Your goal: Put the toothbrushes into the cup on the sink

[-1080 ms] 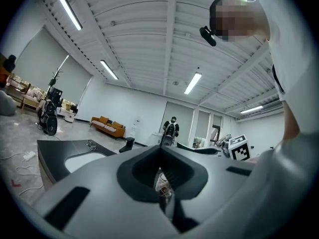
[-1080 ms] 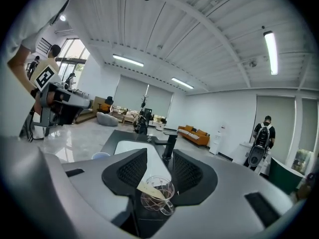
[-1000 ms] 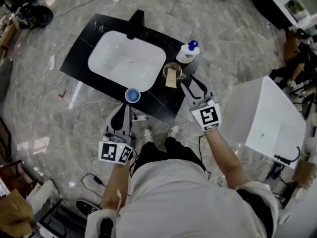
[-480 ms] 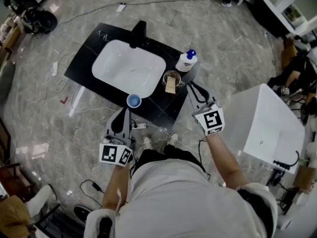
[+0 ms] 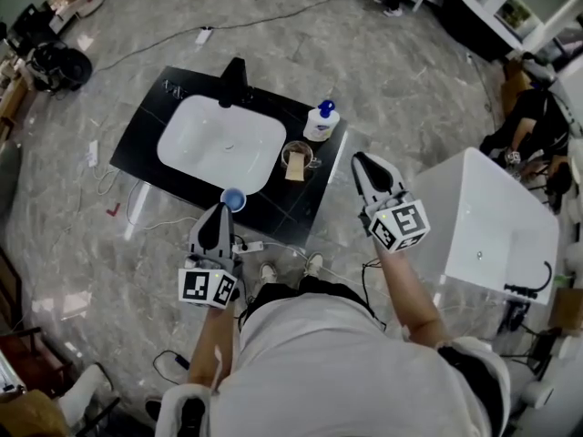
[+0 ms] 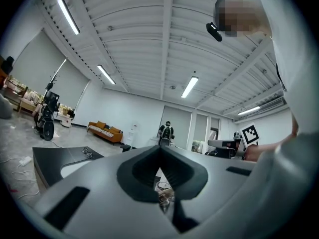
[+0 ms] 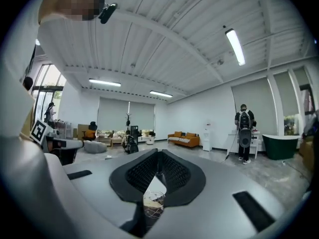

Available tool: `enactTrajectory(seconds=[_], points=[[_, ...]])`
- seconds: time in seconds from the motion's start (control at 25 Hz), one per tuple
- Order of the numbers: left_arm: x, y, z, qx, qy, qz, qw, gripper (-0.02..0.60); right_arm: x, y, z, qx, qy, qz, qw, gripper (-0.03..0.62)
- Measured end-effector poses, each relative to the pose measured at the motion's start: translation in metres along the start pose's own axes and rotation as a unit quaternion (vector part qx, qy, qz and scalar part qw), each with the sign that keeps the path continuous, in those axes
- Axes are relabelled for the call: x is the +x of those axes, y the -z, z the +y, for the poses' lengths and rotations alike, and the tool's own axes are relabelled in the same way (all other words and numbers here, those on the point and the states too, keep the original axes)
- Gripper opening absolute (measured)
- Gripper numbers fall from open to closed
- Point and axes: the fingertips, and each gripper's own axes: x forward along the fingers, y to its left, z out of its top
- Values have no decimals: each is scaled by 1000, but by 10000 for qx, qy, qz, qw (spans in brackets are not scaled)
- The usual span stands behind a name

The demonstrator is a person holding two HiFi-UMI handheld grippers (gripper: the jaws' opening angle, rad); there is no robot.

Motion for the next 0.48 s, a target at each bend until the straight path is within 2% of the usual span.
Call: enactTrajectory(seconds=[0.24,0.48], points=[[10,-15,-4,127,113,-91,9998,3,-31,3,-21,839,291,-209,9958,51],[10,-13,-11,128,149,-38,9998,3,-46,10,-27,1042,405,-234,9935,51]])
